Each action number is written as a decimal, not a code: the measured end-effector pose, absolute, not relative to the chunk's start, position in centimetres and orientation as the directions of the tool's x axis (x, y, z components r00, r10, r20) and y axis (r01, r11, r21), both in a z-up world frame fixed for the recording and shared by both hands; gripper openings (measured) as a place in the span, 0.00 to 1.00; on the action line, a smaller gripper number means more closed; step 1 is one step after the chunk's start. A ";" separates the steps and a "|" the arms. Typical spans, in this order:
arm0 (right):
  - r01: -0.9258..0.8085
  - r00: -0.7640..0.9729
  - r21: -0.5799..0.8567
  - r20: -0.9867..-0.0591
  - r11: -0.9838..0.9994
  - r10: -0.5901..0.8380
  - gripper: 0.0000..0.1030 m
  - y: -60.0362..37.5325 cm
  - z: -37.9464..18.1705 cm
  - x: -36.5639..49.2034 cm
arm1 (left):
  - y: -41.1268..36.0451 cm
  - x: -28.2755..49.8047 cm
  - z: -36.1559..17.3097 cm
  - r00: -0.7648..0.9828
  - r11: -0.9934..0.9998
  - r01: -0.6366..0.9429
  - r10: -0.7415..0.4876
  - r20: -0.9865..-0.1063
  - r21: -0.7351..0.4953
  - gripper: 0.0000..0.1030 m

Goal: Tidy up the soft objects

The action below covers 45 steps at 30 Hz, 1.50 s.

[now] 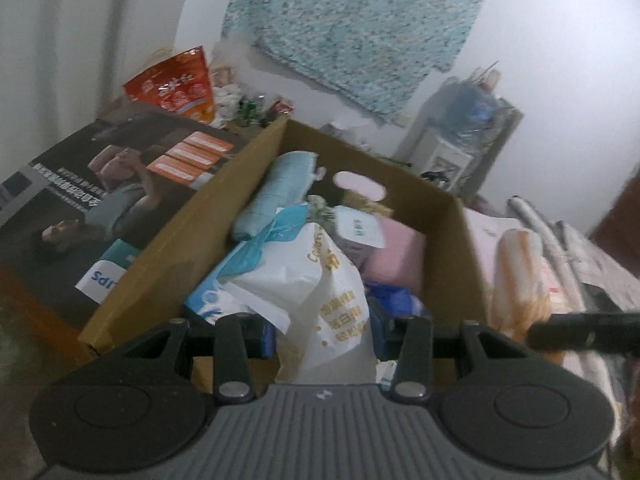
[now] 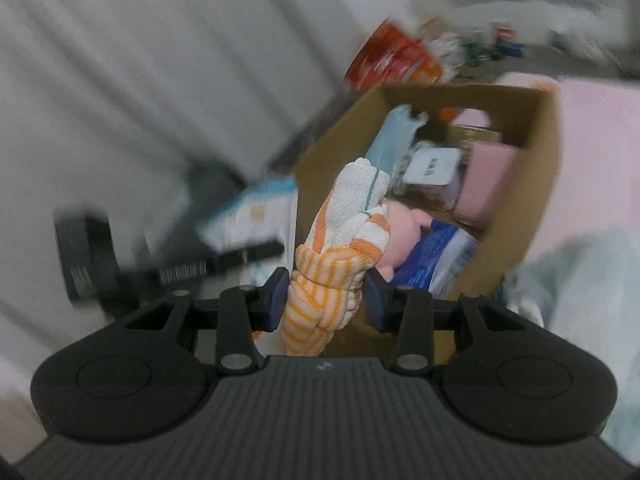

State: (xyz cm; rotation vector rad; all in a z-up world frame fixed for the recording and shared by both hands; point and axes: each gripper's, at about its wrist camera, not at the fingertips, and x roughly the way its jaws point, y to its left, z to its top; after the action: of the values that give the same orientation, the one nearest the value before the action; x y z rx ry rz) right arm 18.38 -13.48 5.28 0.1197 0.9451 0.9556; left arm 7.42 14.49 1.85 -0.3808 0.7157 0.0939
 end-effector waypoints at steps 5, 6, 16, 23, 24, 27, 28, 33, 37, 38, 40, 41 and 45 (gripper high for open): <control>-0.835 0.079 0.264 -0.810 0.482 0.581 0.38 -6.9 4.7 18.1 | 15.1 8.6 0.9 0.727 0.933 -0.241 -0.009 -0.686 -0.267 0.43; -0.863 0.054 0.236 -0.835 0.446 0.548 0.38 -6.2 4.2 18.1 | 14.9 8.8 0.5 0.718 0.935 -0.241 -0.009 -0.696 -0.260 0.43; -0.988 -0.148 0.152 -0.954 -0.004 0.260 0.53 0.7 1.2 15.5 | 16.1 10.1 -2.1 0.639 0.926 -0.302 0.020 -0.769 -0.226 0.43; -0.980 -0.189 0.199 -0.943 0.007 0.274 0.73 0.8 1.3 15.7 | 16.7 9.8 -2.7 0.621 0.915 -0.334 0.034 -0.783 -0.225 0.44; -0.979 -0.188 0.202 -0.940 0.020 0.285 0.74 0.6 1.4 16.1 | 16.7 9.7 -2.6 0.621 0.917 -0.337 0.046 -0.782 -0.214 0.45; -0.976 -0.181 0.208 -0.933 0.056 0.312 0.75 -0.3 1.9 16.7 | 16.6 9.4 -2.3 0.634 0.915 -0.348 0.070 -0.770 -0.203 0.54; -0.976 -0.176 0.207 -0.930 0.067 0.322 0.75 -0.7 2.0 16.9 | 16.7 9.3 -2.2 0.637 0.914 -0.349 0.070 -0.767 -0.206 0.56; -0.971 -0.155 0.211 -0.911 0.108 0.382 0.77 -2.8 3.2 17.0 | 16.6 8.6 -1.3 0.656 0.905 -0.361 0.074 -0.751 -0.225 0.59; -0.964 -0.124 0.218 -0.876 0.154 0.466 0.79 -4.9 4.8 16.8 | 16.7 7.0 0.1 0.704 0.885 -0.375 0.078 -0.706 -0.276 0.74; -0.960 -0.113 0.223 -0.862 0.169 0.494 0.79 -5.3 5.1 16.9 | 16.7 6.6 0.5 0.715 0.882 -0.378 0.085 -0.694 -0.281 0.76; -0.949 -0.081 0.234 -0.827 0.210 0.557 0.81 -6.6 5.7 17.0 | 16.7 5.7 1.2 0.734 0.877 -0.389 0.111 -0.670 -0.281 0.78; -0.943 -0.062 0.239 -0.808 0.231 0.586 0.82 -7.4 6.1 16.8 | 16.7 5.4 1.6 0.741 0.874 -0.395 0.123 -0.660 -0.281 0.78; -0.907 0.023 0.276 -0.722 0.318 0.692 0.83 -10.1 6.8 16.0 | 17.1 4.0 2.5 0.764 0.859 -0.417 0.155 -0.627 -0.296 0.79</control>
State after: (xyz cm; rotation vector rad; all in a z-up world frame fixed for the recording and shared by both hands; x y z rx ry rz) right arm 16.03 -10.11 6.79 -0.2946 0.9044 1.2655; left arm 4.00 17.08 2.49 -0.4408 0.6306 0.3221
